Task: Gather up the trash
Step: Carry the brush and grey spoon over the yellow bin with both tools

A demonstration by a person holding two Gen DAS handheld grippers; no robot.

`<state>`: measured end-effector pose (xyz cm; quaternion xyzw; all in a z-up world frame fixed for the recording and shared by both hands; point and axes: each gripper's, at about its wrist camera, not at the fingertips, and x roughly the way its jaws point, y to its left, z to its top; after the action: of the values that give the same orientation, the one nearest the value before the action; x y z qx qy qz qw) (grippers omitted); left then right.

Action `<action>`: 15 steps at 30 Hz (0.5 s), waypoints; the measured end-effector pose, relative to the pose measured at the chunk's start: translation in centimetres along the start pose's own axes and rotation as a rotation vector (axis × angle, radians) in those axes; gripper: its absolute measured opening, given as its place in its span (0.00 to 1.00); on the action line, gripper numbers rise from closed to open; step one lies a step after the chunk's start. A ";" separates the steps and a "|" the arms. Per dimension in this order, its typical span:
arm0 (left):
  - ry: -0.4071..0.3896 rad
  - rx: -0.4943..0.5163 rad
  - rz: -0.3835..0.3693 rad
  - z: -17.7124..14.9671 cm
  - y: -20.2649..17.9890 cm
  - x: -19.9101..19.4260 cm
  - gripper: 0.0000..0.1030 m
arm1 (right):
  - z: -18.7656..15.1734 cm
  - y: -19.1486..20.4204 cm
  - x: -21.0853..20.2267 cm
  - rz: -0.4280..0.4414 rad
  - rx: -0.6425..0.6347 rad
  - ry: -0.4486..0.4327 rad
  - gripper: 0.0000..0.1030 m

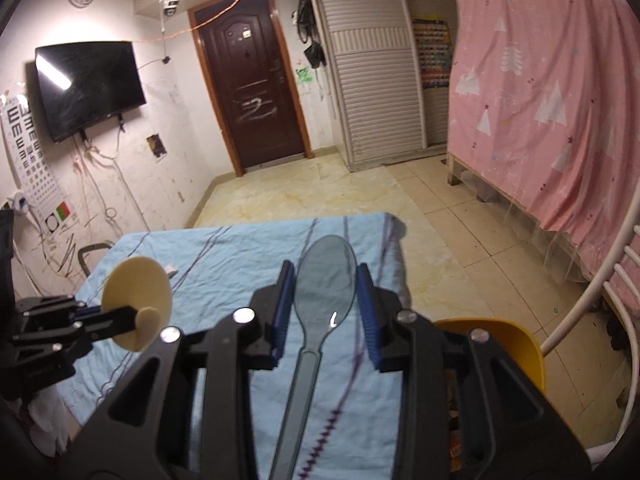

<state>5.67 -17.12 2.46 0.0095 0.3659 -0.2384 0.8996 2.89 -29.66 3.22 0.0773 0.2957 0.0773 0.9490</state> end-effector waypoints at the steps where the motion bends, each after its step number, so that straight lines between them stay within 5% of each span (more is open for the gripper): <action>1: 0.003 0.010 -0.003 0.0 -0.4 0.2 0.02 | -0.1 -0.7 -0.3 -0.008 0.011 -0.007 0.29; 15: 0.055 0.150 -0.042 1.5 -8.3 3.9 0.02 | -1.1 -7.9 -3.3 -0.089 0.114 -0.077 0.29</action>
<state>5.45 -26.40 2.22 0.0757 0.3717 -0.2836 0.8807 0.35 -37.91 2.65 0.1208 0.2660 0.0150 0.9563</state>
